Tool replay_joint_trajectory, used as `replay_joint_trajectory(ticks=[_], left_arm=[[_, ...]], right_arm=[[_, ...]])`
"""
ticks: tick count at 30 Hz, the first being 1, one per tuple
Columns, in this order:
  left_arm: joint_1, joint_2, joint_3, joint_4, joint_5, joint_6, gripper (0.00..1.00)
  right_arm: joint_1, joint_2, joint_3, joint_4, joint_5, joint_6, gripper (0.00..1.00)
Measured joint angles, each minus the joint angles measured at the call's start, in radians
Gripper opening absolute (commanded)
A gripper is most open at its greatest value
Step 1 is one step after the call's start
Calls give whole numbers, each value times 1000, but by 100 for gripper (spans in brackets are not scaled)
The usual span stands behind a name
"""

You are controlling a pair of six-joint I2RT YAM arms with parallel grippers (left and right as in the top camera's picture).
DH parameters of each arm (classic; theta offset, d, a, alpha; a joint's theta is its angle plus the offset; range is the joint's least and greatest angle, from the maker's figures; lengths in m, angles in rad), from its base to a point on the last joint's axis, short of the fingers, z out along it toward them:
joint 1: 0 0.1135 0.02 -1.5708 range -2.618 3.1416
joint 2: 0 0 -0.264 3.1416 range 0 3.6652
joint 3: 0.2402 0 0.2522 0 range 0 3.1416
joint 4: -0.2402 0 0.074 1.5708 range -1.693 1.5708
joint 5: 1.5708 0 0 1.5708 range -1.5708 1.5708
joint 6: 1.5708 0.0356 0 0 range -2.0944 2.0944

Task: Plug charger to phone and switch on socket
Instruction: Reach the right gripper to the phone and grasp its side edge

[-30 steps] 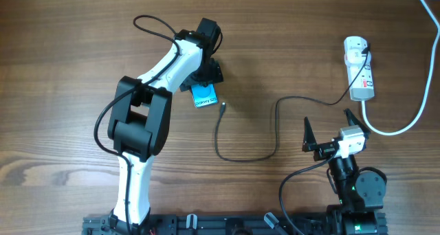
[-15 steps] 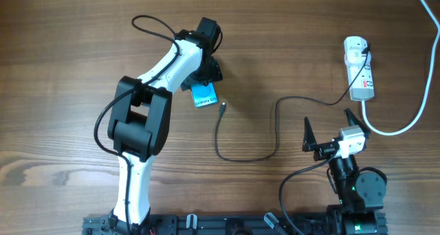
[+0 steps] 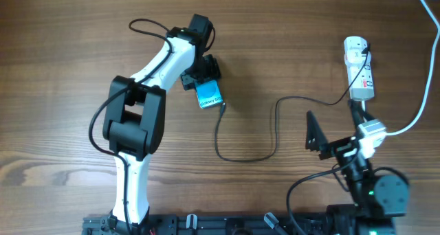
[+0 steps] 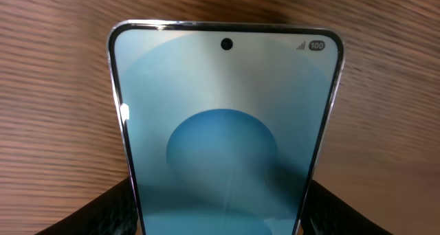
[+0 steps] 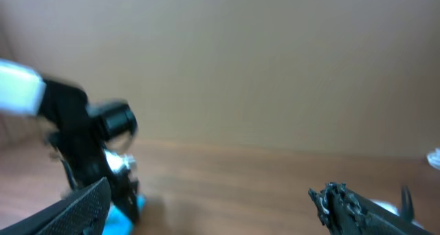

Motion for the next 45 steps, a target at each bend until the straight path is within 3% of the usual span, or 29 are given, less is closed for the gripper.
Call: replay_joint_trajectory(ticks=[5,9,12,15,18,24,28,40,42,45], left_arm=[[39,0,0,3,156,10,70],[48,6,-3,3,261,16,70],[48,8,-8,-4,308,20,70],[48,12,-12,-8,358,30,70],[48,16,-13,-8,389,35,70],[48,20,-14,-12,419,40,70],[48,21,-14,-12,439,46,70],[48,22,-18,-36,483,90,71],[48,22,-18,-43,487,97,71],[48,22,-18,-58,492,107,71]], right_arm=[[0,293,377,-228,-99,17,100],[0,621,793,-614,-179,4,99],[0,813,991,-803,-214,-13,100],[-1,994,1110,-866,-251,-10,100],[-2,1097,1121,-919,-324,1,86],[31,1259,1121,-964,-436,-14,82],[126,1400,1122,-966,-454,-42,73],[279,1757,1123,-867,-447,-45,75],[290,1790,1123,-835,-442,-44,84],[294,1829,1123,-787,-433,-42,86]])
